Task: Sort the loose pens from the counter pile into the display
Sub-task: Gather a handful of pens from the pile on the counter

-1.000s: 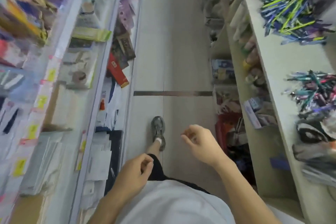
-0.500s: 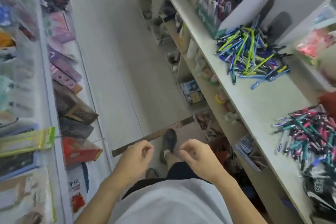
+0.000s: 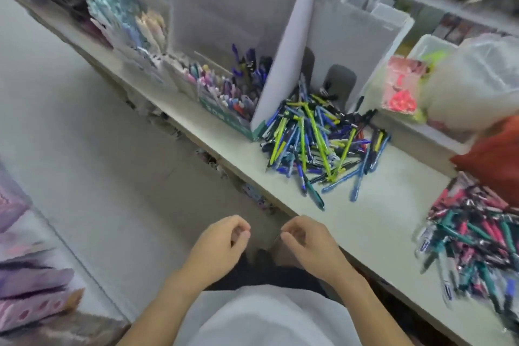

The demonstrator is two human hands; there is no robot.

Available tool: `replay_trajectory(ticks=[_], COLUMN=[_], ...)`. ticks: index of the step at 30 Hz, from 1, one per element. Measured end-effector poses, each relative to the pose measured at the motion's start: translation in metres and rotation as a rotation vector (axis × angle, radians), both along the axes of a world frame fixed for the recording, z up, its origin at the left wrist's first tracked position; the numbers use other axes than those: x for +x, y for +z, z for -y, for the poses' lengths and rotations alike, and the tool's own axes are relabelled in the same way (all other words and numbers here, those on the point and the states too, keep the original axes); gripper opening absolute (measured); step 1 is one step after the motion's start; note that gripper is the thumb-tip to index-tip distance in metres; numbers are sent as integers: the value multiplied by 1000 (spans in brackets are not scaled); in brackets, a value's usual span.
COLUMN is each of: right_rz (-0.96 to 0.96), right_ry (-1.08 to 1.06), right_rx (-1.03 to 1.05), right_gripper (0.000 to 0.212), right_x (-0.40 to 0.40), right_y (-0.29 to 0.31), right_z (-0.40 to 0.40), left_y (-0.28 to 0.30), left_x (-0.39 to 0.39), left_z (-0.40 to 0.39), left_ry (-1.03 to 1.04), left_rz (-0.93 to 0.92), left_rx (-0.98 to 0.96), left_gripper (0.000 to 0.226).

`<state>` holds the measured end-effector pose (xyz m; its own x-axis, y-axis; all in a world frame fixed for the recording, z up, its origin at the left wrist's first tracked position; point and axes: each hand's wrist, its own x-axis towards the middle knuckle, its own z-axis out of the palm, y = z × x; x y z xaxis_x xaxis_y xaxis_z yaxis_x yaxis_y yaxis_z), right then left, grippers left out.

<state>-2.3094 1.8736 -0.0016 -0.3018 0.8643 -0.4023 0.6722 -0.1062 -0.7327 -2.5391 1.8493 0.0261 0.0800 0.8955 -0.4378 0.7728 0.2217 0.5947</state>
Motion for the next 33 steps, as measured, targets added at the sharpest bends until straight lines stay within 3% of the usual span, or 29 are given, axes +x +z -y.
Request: replay_trajectory(ticks=[5,9,12,16,22,29,33], right_rz=[26,131,186,171,112,70,39], right_ry=[-386,-642,-815,-1019,-1141,-1149,-1053], right_rx=[7,-22,-74,-44,3,-68,-174], right_gripper=[9,43,68,65,65,86,92], right_x=[23,35,42,54,63,80,84], right_y=[-13,-18,-19,-25,-40,-47,-50], right_z=[-43,-64,-78,-89,-112,-158,-180], left_y=[-10,-13,-18,-27,-40,-37,-45], left_x=[11,27,38,52,73,101,125], left_z=[-111,-179,-217,-252,-275,-299,-339], left_ry=[-256,-380,-422,-314,-264,-265,-186], left_rz=[-17,-42,-69,-55,-74,-202,-221], left_rx=[56,149,256,229,186,518,291], left_gripper=[13,32,51,80,104,76,83])
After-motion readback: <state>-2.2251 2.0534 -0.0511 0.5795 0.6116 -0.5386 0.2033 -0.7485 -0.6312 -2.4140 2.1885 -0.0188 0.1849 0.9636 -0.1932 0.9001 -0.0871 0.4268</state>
